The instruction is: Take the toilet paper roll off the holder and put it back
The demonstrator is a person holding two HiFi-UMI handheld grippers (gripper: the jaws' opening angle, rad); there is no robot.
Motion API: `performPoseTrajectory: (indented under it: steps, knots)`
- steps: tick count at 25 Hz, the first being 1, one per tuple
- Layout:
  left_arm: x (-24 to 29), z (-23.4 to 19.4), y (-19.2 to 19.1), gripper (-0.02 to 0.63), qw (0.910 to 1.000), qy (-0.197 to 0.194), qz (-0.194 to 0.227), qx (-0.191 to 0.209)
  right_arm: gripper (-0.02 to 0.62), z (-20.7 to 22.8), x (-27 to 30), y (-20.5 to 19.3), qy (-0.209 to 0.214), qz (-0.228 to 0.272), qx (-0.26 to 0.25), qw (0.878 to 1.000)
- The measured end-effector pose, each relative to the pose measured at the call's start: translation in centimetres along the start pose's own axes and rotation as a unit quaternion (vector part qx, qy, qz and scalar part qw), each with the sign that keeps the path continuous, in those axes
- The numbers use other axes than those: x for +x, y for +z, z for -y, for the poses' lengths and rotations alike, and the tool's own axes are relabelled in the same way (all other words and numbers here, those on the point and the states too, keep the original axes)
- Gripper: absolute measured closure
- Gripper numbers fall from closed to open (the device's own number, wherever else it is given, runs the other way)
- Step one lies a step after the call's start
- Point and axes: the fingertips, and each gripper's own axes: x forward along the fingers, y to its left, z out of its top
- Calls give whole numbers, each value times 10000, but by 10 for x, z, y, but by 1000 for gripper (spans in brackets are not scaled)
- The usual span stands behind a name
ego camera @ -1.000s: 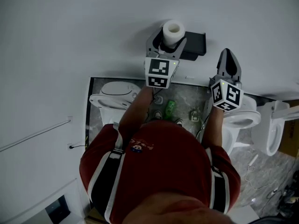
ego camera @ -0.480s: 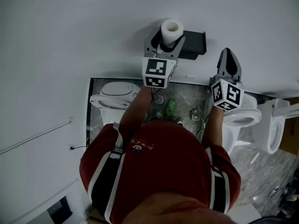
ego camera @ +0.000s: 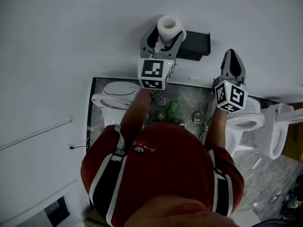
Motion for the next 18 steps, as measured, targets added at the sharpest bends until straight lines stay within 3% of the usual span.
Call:
performPoseTrajectory:
  steps: [7, 18]
  knots:
    - [-20, -23, 17, 273, 9991, 380, 178, 37, 588, -6, 4, 1, 138, 25, 32, 9999]
    - [-58, -64, 14, 273, 9944, 1055, 93, 58, 588, -32, 15, -4, 496, -12, 99, 9987]
